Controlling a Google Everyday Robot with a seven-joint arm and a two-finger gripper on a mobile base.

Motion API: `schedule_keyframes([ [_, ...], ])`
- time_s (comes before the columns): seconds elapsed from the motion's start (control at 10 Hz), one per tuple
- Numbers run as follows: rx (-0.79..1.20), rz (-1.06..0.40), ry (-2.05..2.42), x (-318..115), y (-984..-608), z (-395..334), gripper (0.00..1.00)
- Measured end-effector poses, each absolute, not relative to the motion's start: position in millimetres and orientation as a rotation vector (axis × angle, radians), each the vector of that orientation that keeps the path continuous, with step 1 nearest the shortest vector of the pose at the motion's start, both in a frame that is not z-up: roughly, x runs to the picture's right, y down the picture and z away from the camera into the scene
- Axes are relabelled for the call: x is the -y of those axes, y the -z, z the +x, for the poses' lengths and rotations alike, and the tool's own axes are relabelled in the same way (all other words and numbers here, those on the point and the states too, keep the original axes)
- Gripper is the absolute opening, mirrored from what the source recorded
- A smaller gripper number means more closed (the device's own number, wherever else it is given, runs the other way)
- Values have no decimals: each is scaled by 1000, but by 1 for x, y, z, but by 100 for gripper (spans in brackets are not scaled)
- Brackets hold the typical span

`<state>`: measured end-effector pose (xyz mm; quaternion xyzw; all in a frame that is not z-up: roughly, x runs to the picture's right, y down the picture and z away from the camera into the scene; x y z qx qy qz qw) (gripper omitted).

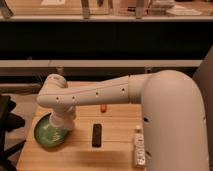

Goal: Place the ceramic cup in the ceramic bowl

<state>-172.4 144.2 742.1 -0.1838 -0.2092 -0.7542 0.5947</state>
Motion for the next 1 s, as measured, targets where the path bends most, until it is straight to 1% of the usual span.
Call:
schedule_keyframes([
  [1.0,488,-432,1763,-146,-744,-173,20],
])
